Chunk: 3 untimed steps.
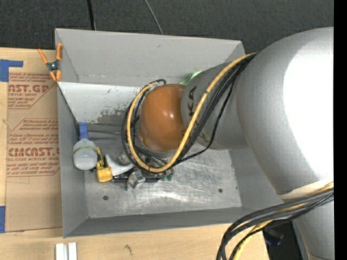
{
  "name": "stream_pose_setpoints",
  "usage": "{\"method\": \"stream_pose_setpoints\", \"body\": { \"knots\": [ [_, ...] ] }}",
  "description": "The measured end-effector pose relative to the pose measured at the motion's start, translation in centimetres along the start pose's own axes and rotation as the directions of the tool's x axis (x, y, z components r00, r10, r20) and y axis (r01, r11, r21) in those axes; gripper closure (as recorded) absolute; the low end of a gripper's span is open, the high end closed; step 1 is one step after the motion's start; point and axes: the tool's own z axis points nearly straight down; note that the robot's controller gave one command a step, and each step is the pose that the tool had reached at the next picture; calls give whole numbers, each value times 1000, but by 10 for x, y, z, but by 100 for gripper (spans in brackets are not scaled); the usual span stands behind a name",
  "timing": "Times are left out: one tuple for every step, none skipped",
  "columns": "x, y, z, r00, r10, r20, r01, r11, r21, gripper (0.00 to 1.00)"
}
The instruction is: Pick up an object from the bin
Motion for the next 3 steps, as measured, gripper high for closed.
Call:
{"method": "stream_pose_setpoints", "body": {
  "knots": [
    [1,11,-29,998,-8,-62,8,1000,3,100],
    [-16,22,-61,998,-6,-55,6,1000,3,100],
    [21,-4,-133,993,-99,-62,99,995,-4,100]
  ]
}}
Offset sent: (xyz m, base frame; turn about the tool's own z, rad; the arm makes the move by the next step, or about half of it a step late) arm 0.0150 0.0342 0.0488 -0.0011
